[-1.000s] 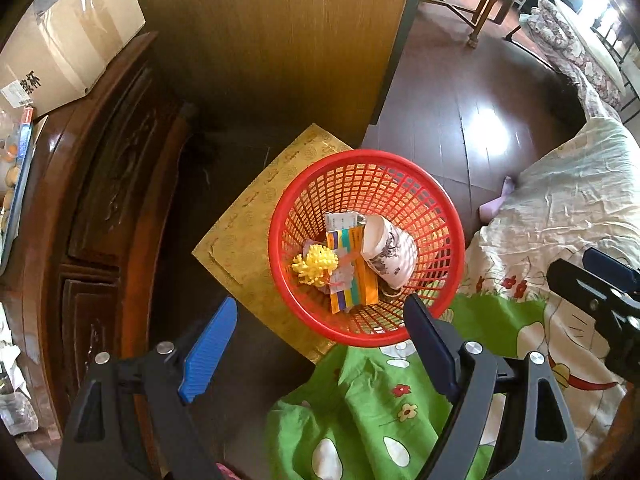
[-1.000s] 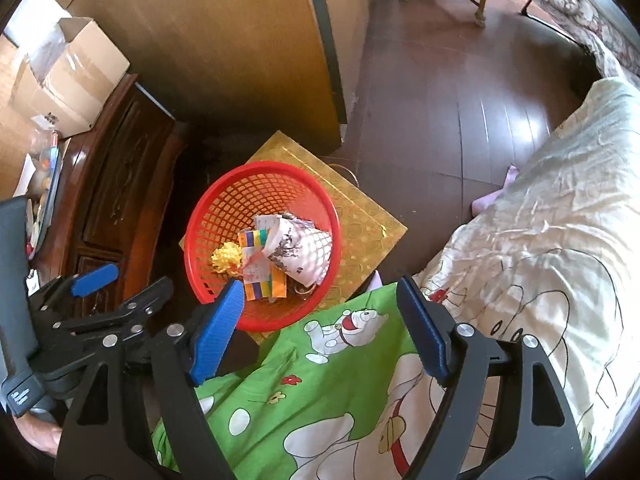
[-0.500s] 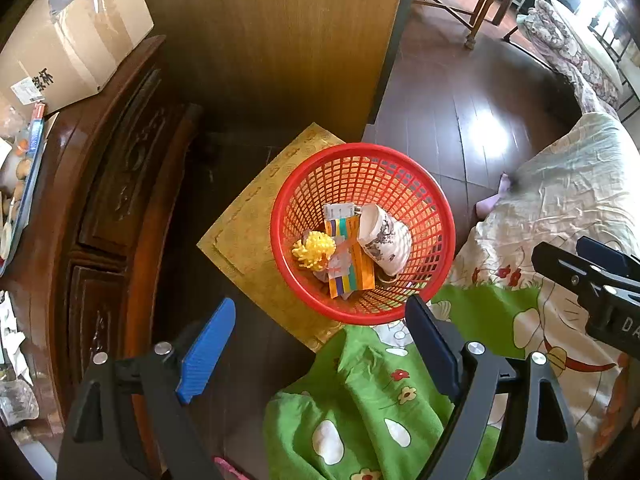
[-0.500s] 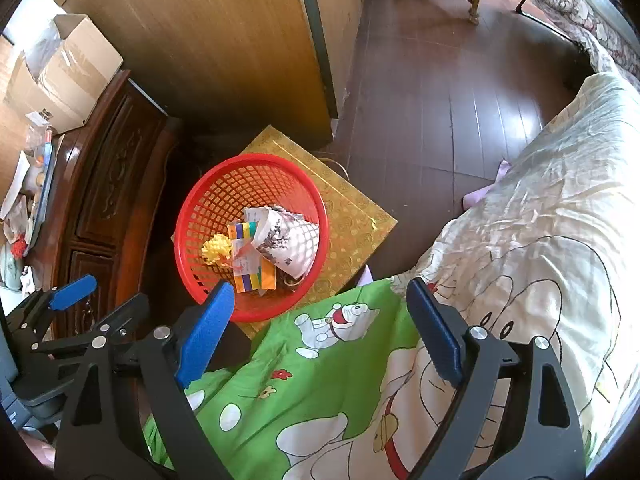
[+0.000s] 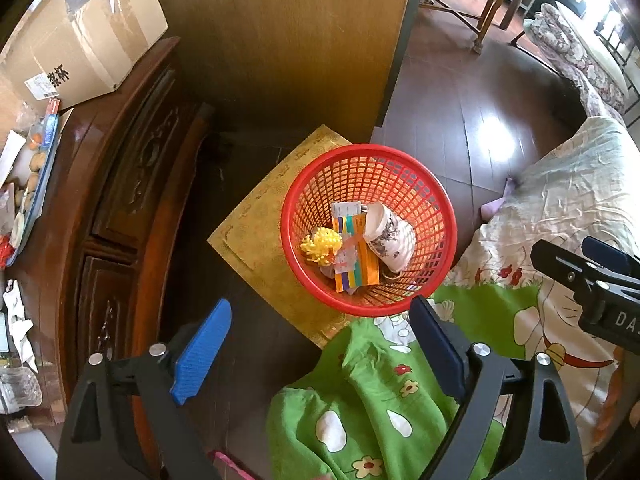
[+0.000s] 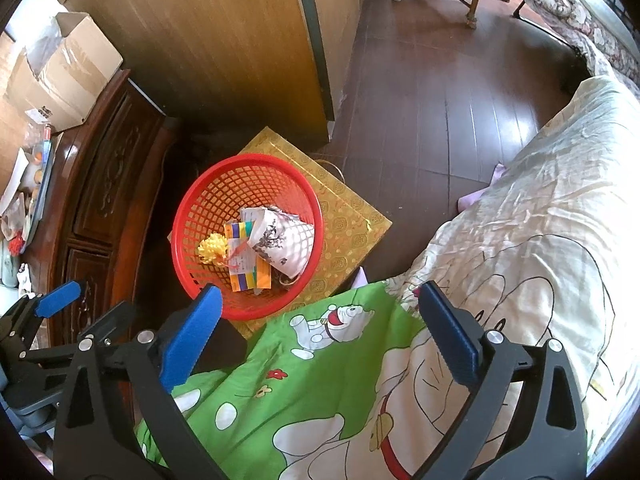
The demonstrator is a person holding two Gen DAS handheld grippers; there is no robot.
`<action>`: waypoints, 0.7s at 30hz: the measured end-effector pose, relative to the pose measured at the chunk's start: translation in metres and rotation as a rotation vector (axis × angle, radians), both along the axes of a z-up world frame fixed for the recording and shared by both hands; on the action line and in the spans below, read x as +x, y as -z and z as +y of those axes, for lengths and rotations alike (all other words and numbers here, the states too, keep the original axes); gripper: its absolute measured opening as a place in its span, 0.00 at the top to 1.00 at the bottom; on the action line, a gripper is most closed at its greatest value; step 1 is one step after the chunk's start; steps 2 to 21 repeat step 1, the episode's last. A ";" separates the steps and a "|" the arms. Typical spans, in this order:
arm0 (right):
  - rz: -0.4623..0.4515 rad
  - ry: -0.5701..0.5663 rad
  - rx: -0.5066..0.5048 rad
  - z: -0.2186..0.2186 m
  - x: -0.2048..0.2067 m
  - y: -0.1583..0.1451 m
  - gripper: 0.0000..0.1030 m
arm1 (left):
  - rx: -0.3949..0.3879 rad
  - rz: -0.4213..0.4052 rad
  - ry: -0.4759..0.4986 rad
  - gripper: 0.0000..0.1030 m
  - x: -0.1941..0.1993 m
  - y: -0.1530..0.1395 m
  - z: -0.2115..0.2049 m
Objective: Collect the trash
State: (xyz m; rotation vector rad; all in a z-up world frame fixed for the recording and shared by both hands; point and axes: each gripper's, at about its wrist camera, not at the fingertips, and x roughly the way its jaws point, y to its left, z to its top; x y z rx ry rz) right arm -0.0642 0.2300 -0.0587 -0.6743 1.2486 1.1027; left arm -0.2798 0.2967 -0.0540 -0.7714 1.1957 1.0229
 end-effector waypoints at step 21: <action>-0.002 -0.001 -0.001 0.000 0.000 0.000 0.08 | 0.003 -0.001 -0.007 0.14 -0.001 -0.001 0.000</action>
